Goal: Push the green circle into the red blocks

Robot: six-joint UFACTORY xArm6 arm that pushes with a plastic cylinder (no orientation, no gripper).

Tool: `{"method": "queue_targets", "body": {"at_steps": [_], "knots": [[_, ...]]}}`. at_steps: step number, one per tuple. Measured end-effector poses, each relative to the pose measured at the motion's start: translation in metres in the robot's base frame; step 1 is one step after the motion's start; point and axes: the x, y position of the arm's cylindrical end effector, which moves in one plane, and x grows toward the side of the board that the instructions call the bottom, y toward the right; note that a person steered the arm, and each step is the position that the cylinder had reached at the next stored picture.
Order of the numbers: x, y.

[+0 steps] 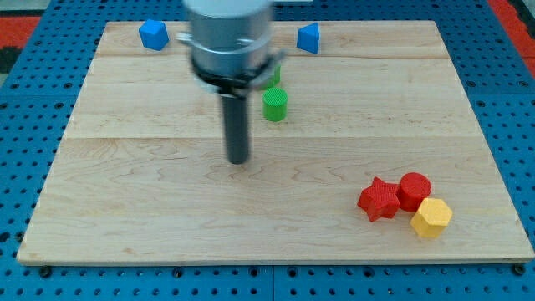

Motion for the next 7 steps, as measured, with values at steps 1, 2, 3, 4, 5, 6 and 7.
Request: {"method": "queue_targets", "body": {"at_steps": [1,2,3,4,5,6,7], "knots": [[-0.056,-0.052],[-0.115,-0.033],[-0.096,0.044],[-0.087,0.114],[-0.110,0.107],[-0.091,0.132],[-0.020,0.177]]}}
